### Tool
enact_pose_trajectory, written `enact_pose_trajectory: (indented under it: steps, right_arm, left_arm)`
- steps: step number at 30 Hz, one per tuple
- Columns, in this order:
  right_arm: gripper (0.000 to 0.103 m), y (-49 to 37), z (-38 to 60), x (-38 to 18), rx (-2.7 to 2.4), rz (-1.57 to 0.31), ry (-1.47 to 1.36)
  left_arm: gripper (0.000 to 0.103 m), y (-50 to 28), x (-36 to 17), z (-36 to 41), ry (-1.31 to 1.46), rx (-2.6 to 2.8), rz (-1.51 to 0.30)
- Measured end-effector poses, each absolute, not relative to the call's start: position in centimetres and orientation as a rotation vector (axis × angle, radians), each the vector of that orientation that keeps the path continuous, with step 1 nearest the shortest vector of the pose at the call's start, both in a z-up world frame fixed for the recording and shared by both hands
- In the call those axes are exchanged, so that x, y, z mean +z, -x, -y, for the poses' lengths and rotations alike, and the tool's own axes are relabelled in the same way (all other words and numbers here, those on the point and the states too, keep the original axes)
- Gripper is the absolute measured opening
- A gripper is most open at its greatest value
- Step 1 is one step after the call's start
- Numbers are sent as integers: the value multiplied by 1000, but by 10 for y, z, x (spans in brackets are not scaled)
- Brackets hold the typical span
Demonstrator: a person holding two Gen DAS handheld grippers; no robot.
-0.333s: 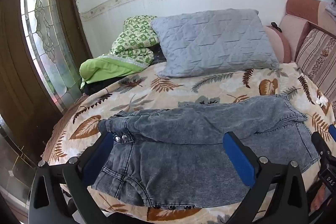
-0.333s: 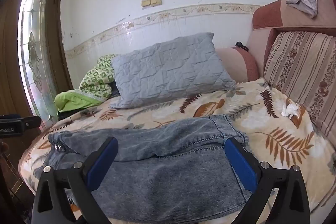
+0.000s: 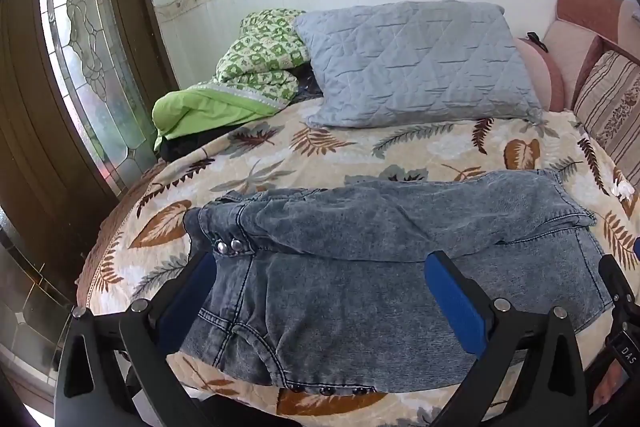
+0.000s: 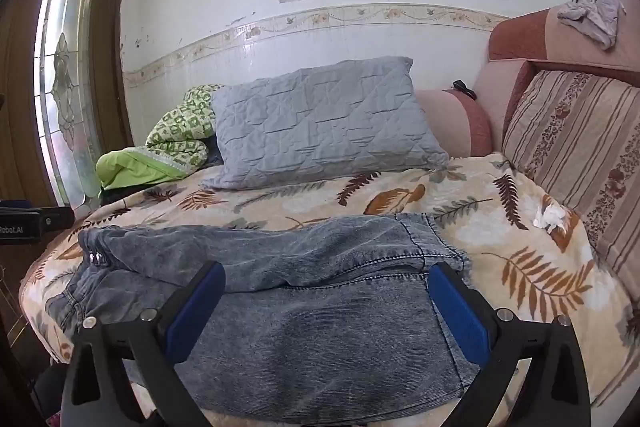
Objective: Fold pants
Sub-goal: 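Move both grippers toward the blue jeans lying on the bed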
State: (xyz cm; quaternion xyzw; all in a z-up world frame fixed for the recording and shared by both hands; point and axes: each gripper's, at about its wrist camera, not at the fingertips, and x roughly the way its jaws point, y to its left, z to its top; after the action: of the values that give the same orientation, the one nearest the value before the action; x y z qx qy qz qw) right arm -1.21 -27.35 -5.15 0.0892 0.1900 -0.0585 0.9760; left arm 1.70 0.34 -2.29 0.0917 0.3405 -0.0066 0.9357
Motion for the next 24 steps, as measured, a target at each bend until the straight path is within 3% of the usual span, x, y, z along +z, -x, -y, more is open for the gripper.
enact_pose_trajectory:
  steps: [24]
  right_arm:
    - [102,19,272,-48,-164,-442,-181]
  left_arm:
    - [103,-34,-34,-23,-165,24,-710]
